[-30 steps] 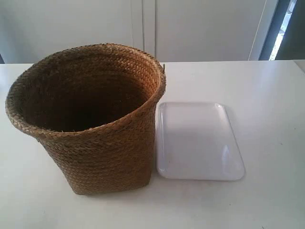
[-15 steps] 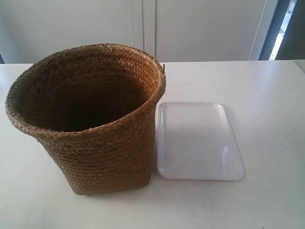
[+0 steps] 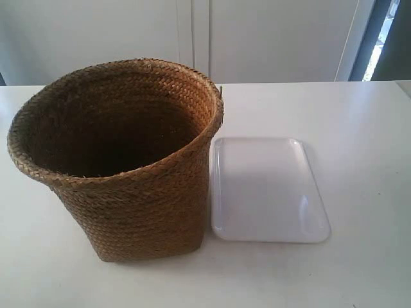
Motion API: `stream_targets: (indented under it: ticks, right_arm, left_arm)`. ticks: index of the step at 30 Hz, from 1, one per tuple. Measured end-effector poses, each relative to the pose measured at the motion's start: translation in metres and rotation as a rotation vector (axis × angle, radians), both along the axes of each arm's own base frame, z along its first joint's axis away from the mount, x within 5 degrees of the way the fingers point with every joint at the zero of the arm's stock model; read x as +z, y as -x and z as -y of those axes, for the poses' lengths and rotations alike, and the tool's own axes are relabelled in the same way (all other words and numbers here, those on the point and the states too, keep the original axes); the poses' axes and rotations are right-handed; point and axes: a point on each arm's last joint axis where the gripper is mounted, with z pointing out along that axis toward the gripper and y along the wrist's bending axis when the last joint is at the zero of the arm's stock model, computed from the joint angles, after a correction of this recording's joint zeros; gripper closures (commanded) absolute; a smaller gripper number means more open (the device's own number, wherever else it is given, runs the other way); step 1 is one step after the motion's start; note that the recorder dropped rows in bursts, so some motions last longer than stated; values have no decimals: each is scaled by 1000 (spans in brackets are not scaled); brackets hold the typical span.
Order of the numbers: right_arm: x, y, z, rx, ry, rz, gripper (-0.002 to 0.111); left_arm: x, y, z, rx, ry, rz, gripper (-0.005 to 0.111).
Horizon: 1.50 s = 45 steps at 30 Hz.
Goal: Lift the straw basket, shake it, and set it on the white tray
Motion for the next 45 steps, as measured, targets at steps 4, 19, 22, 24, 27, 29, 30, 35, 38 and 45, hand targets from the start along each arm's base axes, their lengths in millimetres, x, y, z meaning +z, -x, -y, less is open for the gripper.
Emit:
stream_targets:
  ticks: [4,19,22,24,27,29,30,35,38,45]
  right_arm:
    - [0,0,0,0,0,0,108]
    - [0,0,0,0,4,0,108]
    - [0,0,0,0,4,0,108]
    - [0,0,0,0,4,0,108]
    - [0,0,0,0,4,0,108]
    - [0,0,0,0,4,0,108]
    - [0,0,0,0,4,0,108]
    - [0,0,1,3,36,-4,108]
    - [1,0,2,15,154,-17,108]
    - [4,1,9,17,447,-43,108]
  left_arm:
    - [4,1,0,0,12,42,106]
    - [5,1,0,-3,30,49,106]
    - [4,1,0,-3,30,43,106]
    - [4,1,0,-3,30,41,106]
    - [4,1,0,-3,29,39,106]
    - [4,1,0,-3,29,37,106]
    - [3,1,0,-3,29,36,106]
    - [1,0,0,-3,27,13,106]
    - [0,0,0,-4,26,0,106]
    - [-2,0,0,-4,24,-28,106]
